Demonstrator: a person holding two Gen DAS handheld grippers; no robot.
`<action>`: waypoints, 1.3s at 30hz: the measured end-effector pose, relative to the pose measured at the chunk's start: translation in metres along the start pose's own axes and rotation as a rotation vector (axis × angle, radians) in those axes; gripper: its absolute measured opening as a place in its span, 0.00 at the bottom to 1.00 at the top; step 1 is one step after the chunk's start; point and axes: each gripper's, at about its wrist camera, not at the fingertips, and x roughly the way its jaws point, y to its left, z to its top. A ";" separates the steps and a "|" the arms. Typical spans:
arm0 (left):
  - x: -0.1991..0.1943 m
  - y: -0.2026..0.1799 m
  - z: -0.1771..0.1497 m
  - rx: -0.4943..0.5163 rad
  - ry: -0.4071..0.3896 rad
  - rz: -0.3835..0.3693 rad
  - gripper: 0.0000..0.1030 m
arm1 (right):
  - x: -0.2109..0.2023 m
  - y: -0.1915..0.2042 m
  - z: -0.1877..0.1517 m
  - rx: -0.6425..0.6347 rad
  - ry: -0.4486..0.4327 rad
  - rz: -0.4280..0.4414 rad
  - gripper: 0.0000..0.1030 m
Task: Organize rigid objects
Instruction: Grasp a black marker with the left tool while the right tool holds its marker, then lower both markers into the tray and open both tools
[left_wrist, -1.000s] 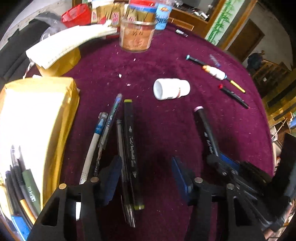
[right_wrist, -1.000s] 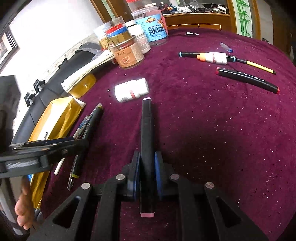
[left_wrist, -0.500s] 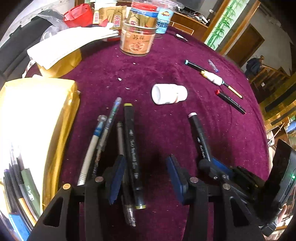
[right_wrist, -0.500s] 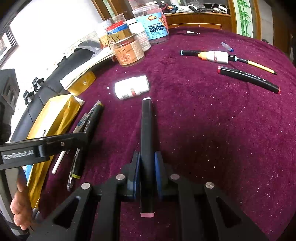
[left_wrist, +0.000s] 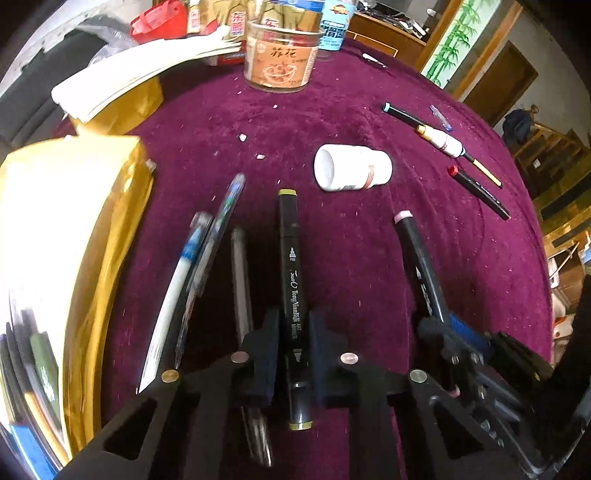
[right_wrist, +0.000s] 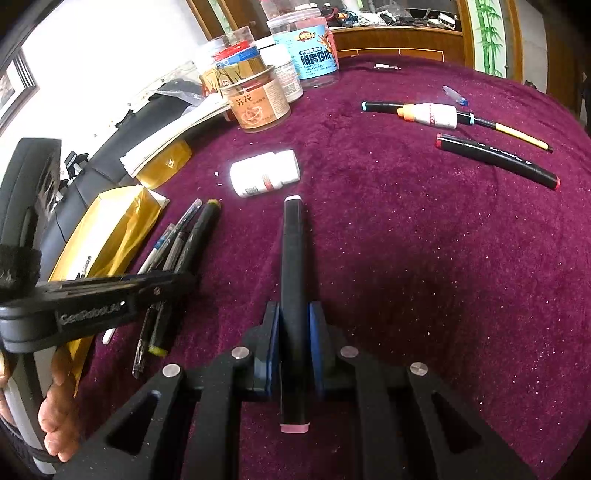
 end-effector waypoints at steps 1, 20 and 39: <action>-0.005 0.003 -0.004 -0.003 -0.006 -0.013 0.14 | 0.000 0.000 0.000 -0.002 -0.002 -0.001 0.14; -0.196 0.200 -0.070 -0.261 -0.286 -0.092 0.14 | -0.042 0.093 0.006 -0.103 -0.134 0.227 0.14; -0.099 0.285 -0.019 -0.408 -0.192 -0.097 0.14 | 0.093 0.248 0.041 -0.197 0.068 0.193 0.15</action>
